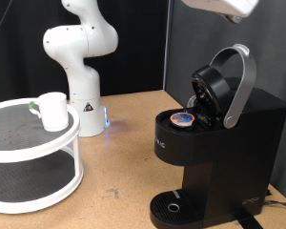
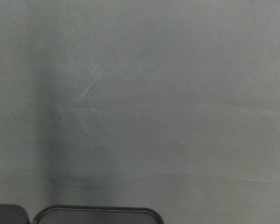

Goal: Make a cup of coffee with the keurig machine

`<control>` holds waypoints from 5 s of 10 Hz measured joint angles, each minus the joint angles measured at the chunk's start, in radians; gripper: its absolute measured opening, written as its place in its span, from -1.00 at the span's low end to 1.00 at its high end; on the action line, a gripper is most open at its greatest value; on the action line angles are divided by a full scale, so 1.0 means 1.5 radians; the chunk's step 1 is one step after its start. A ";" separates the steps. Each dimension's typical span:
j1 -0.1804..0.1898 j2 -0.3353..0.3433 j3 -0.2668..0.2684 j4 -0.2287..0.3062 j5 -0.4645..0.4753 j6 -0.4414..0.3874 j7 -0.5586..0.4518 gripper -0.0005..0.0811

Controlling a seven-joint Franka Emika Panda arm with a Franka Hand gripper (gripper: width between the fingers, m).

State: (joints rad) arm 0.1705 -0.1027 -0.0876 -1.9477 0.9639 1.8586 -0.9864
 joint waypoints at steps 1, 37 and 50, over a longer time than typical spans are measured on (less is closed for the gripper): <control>0.008 0.002 0.017 -0.001 -0.014 0.022 0.014 -0.98; -0.040 0.004 -0.022 -0.080 -0.139 -0.045 -0.022 -0.98; -0.054 -0.009 -0.035 -0.151 -0.205 0.003 -0.064 -0.98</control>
State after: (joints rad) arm 0.0899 -0.1163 -0.1398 -2.1736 0.6568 1.8631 -1.0822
